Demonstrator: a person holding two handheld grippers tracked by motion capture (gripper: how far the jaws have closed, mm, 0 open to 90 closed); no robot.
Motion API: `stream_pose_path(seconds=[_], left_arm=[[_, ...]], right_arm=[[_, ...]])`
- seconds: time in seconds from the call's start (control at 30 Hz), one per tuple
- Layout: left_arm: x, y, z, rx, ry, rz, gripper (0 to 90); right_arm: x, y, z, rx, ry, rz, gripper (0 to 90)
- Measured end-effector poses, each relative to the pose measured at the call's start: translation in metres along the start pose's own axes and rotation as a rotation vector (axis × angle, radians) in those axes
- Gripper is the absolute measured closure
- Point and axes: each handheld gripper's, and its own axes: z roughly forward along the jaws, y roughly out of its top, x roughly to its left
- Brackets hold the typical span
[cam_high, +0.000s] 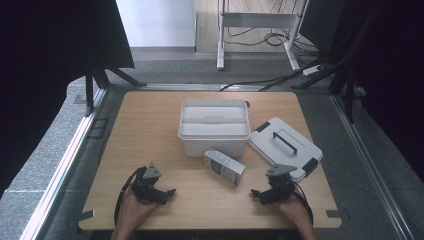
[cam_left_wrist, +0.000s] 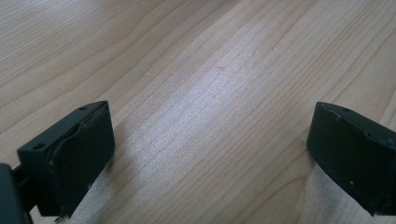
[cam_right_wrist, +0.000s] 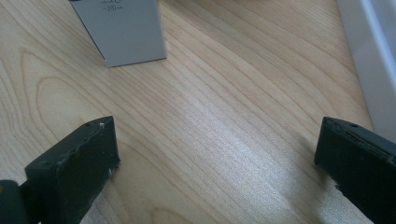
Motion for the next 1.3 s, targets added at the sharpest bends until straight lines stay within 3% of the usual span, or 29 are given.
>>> stream_pose_path(seconds=[0.13,0.37,0.67,0.87,1.07,1.1,1.3], left_arm=[[0.000,0.000,0.000,0.000,0.000,0.000,0.8],[0.000,0.000,0.000,0.000,0.000,0.000,0.8],[0.000,0.000,0.000,0.000,0.000,0.000,0.9],[0.000,0.000,0.000,0.002,0.000,0.002,0.9],[0.000,0.000,0.000,0.000,0.000,-0.001,0.9],[0.000,0.000,0.000,0.000,-0.001,0.000,0.9],[0.000,0.000,0.000,-0.001,0.001,0.001,0.9]], right_arm=[[0.000,0.000,0.000,-0.001,0.003,0.004,0.0],[0.000,0.006,-0.008,0.057,0.003,-0.015,2.1],[0.000,0.030,-0.028,0.105,0.040,-0.032,2.6],[-0.001,0.053,-0.040,0.170,0.063,-0.035,4.8],[0.004,0.088,-0.050,0.217,0.057,-0.094,6.8],[0.006,0.101,-0.051,0.228,0.057,-0.108,6.9],[0.009,0.126,-0.049,0.268,0.068,-0.128,7.8]])
